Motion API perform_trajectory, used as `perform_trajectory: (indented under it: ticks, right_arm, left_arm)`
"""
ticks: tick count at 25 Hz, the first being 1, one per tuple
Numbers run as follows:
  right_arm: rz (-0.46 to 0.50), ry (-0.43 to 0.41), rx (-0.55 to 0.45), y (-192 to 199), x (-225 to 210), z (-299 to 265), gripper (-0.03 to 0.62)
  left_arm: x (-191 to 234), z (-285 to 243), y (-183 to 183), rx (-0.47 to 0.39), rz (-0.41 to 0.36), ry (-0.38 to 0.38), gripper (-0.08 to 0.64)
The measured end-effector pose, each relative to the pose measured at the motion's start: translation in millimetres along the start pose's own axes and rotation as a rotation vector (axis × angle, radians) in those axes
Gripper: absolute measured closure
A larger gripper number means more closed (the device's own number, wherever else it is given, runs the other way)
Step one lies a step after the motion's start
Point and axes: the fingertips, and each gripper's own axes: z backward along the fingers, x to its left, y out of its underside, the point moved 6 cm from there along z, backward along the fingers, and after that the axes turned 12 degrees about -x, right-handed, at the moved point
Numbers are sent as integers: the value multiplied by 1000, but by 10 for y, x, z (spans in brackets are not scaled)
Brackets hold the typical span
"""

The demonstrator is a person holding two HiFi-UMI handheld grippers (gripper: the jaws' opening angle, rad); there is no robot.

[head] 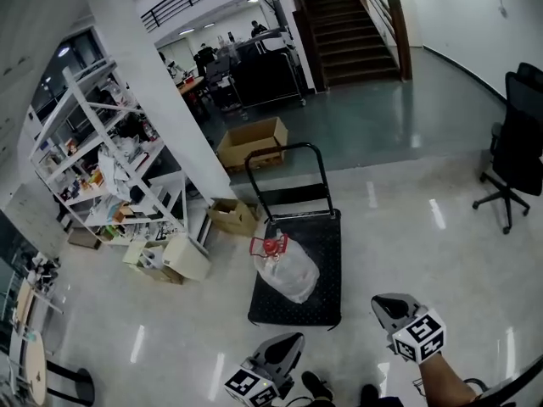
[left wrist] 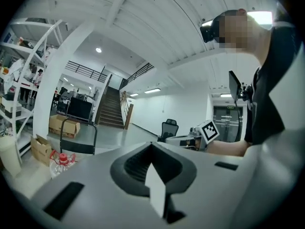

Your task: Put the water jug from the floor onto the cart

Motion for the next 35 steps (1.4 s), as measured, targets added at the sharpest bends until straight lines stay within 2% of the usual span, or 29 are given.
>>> perform_trajectory:
  ticks: [3,10,13,17,21,25,31,35]
  right_arm:
    - [12,-1,-17,-29,92,304,589]
    - [30,32,-46,-79,600,846,589]
    - [33,57,-43,-6,1003,1082,589]
    - [18,98,-33,133,1612,1327,589]
    - [-21,111,-13,272,2213,1512,589]
    - [-9,100,-21,262,2706,1786,589]
    - [15,110,-53,238,2985,2380,589]
    - [14,118,-86,292,3113,2993,589]
  left_arm:
    - [-300,62,8,-3,-22,18,561]
    - [-674,504,-6,-18,-17,52,561]
    - [-775,910,60,-47,-57,74,561]
    - [-900,1555,131,-90,-52,103,561]
    - [-991,2164,238,-35,-49,111,561]
    - [-1192,2575,252,-37,-27,118,561]
    - [-1738,2831,283,-37,-67,143,561]
    - [-2308,2945,354,-33,-72,144,561]
